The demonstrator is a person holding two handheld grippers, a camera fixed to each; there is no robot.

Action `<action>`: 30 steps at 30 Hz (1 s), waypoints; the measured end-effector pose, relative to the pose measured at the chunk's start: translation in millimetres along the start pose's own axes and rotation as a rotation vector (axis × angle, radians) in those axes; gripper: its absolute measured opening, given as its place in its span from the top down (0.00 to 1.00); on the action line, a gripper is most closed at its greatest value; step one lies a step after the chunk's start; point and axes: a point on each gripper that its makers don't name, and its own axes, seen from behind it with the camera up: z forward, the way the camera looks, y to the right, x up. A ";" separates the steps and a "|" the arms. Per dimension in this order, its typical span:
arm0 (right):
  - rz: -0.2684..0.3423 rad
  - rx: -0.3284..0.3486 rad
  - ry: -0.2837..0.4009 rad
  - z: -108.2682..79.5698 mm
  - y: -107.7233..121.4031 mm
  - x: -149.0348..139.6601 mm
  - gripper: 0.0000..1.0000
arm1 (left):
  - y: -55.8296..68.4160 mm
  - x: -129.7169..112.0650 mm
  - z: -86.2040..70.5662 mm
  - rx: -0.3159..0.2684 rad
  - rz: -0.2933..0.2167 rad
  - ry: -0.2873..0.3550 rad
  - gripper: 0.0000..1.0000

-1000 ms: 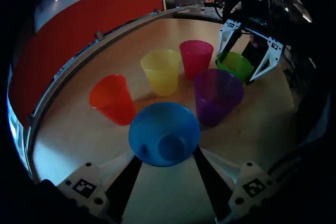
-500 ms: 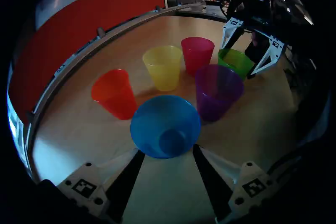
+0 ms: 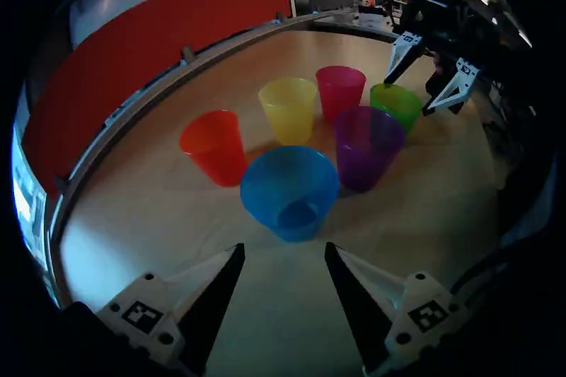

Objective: Pour water

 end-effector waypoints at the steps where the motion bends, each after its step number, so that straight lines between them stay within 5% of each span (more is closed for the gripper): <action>1: 0.001 -0.008 0.001 -2.8 0.9 -0.1 0.01 | -0.8 -0.5 -2.5 0.005 -0.004 0.004 0.16; 17: 0.059 -0.186 0.072 -45.4 28.3 14.1 0.01 | -19.5 5.5 -45.7 0.128 -0.130 0.128 0.17; 30: 0.080 -0.388 0.231 -69.1 62.4 54.4 0.01 | -47.8 26.3 -79.9 0.304 -0.246 0.310 0.17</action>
